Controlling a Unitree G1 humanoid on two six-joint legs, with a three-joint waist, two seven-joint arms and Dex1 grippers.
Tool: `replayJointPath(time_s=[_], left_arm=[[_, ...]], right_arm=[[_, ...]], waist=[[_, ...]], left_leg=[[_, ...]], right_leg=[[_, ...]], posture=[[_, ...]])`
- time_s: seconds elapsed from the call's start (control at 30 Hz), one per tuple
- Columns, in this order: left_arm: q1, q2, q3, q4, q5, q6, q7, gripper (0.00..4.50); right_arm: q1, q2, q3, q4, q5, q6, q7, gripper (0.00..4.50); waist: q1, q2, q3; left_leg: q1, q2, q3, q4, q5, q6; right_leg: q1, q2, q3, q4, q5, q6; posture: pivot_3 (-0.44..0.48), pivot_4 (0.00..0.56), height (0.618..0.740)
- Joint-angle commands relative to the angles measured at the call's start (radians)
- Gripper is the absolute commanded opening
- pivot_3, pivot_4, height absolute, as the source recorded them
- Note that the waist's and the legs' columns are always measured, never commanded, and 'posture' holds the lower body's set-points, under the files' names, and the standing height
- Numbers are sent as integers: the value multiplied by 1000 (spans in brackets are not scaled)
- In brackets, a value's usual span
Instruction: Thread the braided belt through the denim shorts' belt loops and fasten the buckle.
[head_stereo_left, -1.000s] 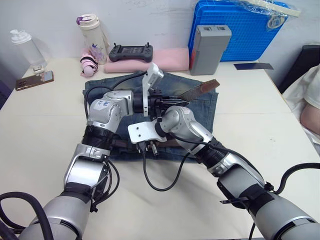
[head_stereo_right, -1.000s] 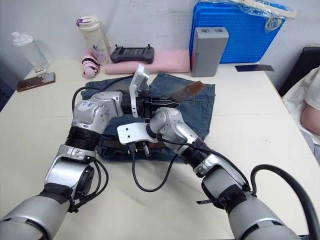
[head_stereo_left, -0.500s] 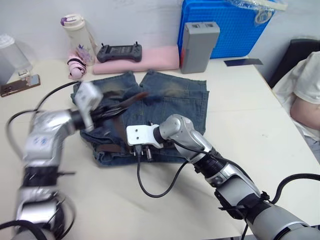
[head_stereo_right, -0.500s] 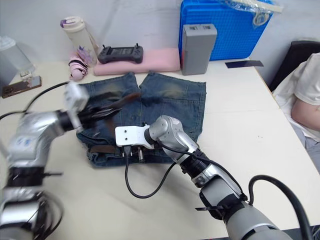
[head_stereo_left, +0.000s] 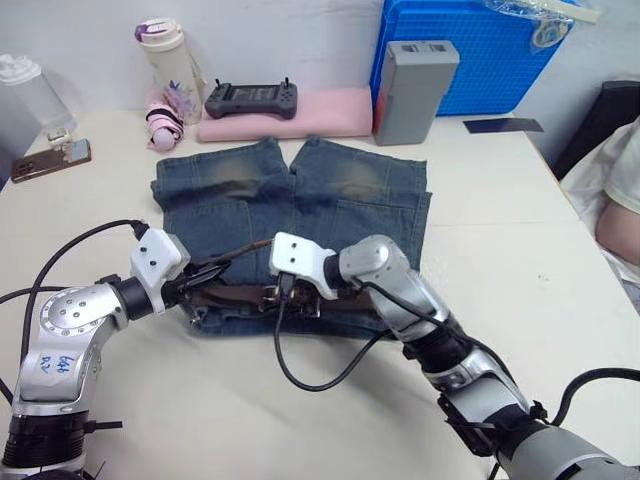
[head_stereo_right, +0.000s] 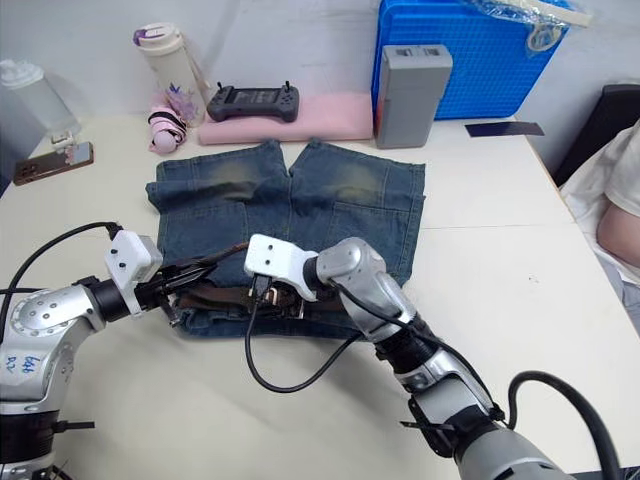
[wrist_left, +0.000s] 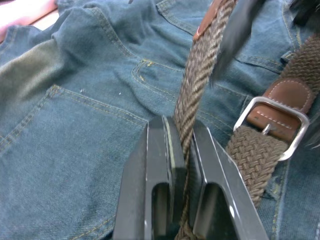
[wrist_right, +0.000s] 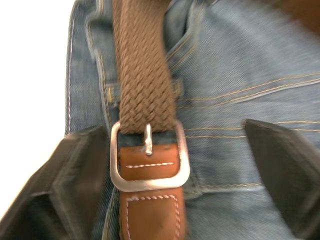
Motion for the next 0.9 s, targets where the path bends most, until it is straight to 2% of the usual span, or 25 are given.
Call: replayJointPath(time_s=[0.03,0.17,0.3,0.5,0.9], left_arm=[[-13,4,16,-32,-36,14,10,0],[-26,6,13,-33,-50,30,11,0],[-45,7,4,-29,-55,42,15,0],[-52,10,4,-24,-63,52,11,0],[-60,15,8,-15,-65,62,12,0]], right_arm=[[107,-85,6,-216,22,-28,-30,4436],[188,-138,53,-265,-16,-117,-116,4436],[244,-179,84,-244,-77,-231,-216,4436],[265,-159,116,-226,-163,-299,-354,4436],[290,-162,156,-215,-237,-334,-403,4436]], waist=[[2,0,0],[-1,-1,1],[0,-2,2],[0,-3,2],[0,-3,2]], left_leg=[[0,0,0,0,0,1],[-1,-1,0,2,-2,2],[2,0,2,5,0,1],[3,0,2,7,1,0],[2,0,2,7,0,0]], right_leg=[[0,0,-1,0,0,0],[1,0,-2,-2,0,1],[2,0,-2,0,0,1],[2,0,-1,1,1,1],[3,0,-1,1,1,1]], posture=[[0,150,712],[0,150,712],[0,150,712],[0,150,712],[0,150,712]])
